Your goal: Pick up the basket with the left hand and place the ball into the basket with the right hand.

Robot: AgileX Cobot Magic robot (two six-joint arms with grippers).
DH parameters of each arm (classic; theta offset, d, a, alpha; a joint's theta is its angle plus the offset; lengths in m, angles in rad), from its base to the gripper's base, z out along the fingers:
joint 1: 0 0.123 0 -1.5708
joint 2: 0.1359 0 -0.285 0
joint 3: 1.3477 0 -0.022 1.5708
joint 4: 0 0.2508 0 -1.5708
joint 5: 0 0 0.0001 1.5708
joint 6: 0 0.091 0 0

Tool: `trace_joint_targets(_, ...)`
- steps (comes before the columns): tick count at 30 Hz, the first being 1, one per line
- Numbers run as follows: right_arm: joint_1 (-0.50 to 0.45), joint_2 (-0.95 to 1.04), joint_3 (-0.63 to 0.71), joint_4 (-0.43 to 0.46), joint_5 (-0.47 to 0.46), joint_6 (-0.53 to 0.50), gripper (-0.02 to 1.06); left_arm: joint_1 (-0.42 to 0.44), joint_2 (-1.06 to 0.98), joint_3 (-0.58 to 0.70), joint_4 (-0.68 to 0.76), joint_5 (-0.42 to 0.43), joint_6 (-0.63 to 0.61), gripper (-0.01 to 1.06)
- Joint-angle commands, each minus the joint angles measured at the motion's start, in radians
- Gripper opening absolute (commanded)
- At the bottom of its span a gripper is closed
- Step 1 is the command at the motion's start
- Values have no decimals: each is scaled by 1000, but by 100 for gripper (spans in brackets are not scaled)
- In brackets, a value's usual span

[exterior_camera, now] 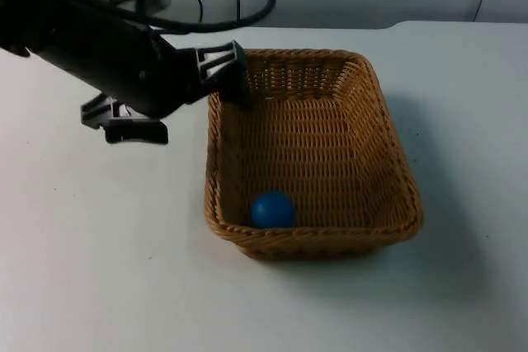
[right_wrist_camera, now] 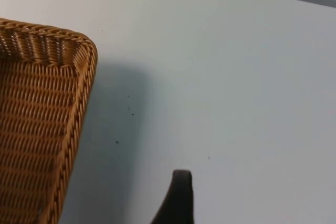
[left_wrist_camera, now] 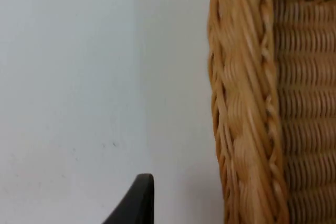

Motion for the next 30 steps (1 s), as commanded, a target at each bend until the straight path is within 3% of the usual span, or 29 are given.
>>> trace_joint_targets(1, -4, -6, 3, -4, -13, 2, 75, 34, -76, -2, 98, 21, -44, 101)
trace_joint_targets(7, -4, -6, 3, -4, -22, 2, 75, 69, -184, -2, 354, 61, -94, 101)
trace_joint_targets(8, -4, -6, 3, -4, -27, 2, 75, 71, -227, -2, 518, 97, -113, 101)
trace_joint_targets(12, -4, -6, 3, -4, -69, 22, 75, 71, -331, -2, 884, 174, -294, 101)
trace_joint_targets(18, -4, -6, 3, -4, -98, 35, 75, 82, -444, -2, 934, 130, -376, 101)
trace_joint_targets(22, -4, -6, 3, -25, -117, 58, 75, 84, -509, -2, 934, 48, -409, 101)
trace_joint_targets(27, -4, -6, 3, -107, -162, 113, 75, 97, -651, -2, 923, -204, -485, 101)
trace_joint_targets(30, -4, -8, 3, -76, -172, 162, 75, 97, -675, -9, 957, -187, -478, 101)
